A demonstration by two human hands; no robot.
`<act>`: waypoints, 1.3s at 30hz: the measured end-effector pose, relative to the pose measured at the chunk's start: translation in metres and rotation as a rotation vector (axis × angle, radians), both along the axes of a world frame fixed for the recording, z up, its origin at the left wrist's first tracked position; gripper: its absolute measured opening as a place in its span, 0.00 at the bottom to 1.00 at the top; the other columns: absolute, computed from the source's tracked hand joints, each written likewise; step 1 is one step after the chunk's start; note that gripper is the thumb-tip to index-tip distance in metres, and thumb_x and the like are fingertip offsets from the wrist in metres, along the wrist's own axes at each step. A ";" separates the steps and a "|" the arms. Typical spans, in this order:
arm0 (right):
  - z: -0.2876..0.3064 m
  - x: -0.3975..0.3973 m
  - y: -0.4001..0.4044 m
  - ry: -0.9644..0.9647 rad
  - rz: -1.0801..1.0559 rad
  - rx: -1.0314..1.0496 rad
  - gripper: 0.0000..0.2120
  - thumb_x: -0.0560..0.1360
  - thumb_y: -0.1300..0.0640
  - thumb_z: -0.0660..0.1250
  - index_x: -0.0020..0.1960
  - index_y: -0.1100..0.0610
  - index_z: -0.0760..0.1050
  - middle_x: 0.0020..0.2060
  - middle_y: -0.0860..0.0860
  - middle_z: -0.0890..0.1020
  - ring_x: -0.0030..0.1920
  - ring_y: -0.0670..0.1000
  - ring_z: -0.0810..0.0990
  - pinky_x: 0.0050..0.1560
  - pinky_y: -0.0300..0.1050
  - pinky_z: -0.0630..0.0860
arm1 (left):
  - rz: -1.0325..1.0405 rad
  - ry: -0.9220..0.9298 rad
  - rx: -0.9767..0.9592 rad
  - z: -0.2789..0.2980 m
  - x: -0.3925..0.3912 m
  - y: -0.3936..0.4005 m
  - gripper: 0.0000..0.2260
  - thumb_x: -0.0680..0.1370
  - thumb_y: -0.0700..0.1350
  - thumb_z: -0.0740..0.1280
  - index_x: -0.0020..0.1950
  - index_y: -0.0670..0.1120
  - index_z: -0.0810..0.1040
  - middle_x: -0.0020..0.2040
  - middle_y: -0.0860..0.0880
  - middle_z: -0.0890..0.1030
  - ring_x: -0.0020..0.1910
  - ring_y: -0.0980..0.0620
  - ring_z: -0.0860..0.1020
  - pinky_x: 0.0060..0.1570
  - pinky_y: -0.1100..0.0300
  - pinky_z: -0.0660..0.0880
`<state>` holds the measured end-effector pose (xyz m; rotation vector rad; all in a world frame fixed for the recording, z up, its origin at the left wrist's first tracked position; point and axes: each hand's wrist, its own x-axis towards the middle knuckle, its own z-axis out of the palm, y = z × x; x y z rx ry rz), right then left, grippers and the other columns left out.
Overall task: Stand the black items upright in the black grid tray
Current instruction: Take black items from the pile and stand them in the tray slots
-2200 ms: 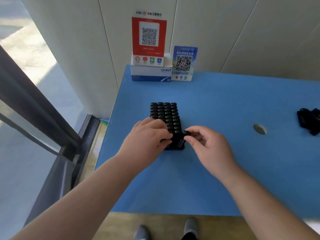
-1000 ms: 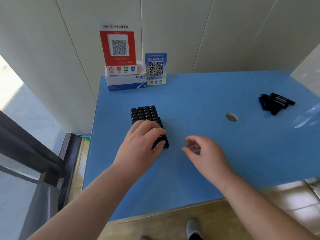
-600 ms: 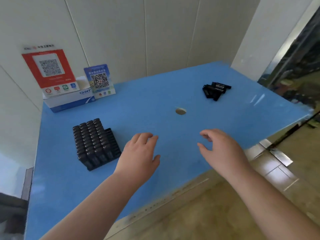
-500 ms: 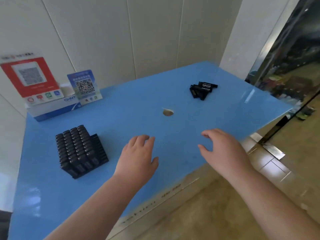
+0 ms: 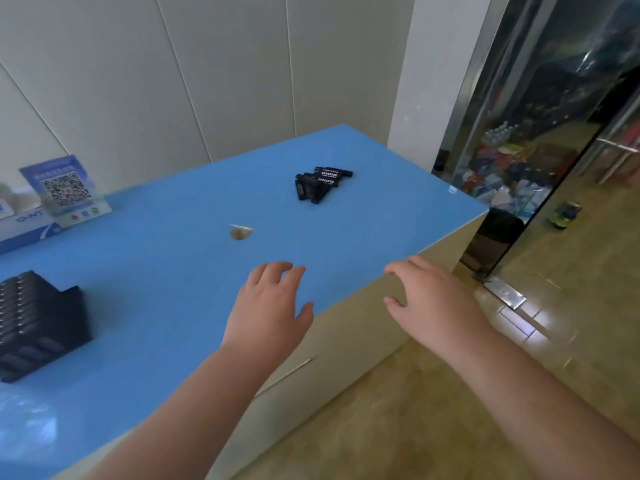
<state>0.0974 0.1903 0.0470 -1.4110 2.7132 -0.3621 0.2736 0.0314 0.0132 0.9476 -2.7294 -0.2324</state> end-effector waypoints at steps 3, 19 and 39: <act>-0.001 -0.022 0.001 -0.013 -0.003 0.003 0.21 0.79 0.47 0.65 0.71 0.47 0.69 0.65 0.43 0.74 0.63 0.48 0.74 0.57 0.44 0.76 | -0.001 -0.007 0.026 0.001 -0.023 0.008 0.26 0.78 0.57 0.64 0.74 0.51 0.67 0.70 0.52 0.69 0.71 0.49 0.64 0.69 0.54 0.66; -0.006 -0.144 -0.114 -0.005 0.039 0.012 0.18 0.79 0.47 0.65 0.68 0.47 0.72 0.63 0.43 0.75 0.65 0.48 0.72 0.60 0.47 0.75 | 0.013 0.016 0.108 -0.004 -0.149 -0.095 0.26 0.79 0.56 0.62 0.75 0.50 0.65 0.72 0.52 0.67 0.72 0.49 0.63 0.70 0.57 0.63; -0.044 -0.247 -0.248 -0.146 0.269 0.017 0.17 0.77 0.48 0.66 0.65 0.48 0.74 0.61 0.44 0.77 0.63 0.50 0.74 0.57 0.45 0.74 | 0.441 -0.026 0.341 -0.026 -0.246 -0.218 0.15 0.83 0.46 0.57 0.67 0.43 0.72 0.66 0.44 0.73 0.65 0.43 0.71 0.62 0.53 0.67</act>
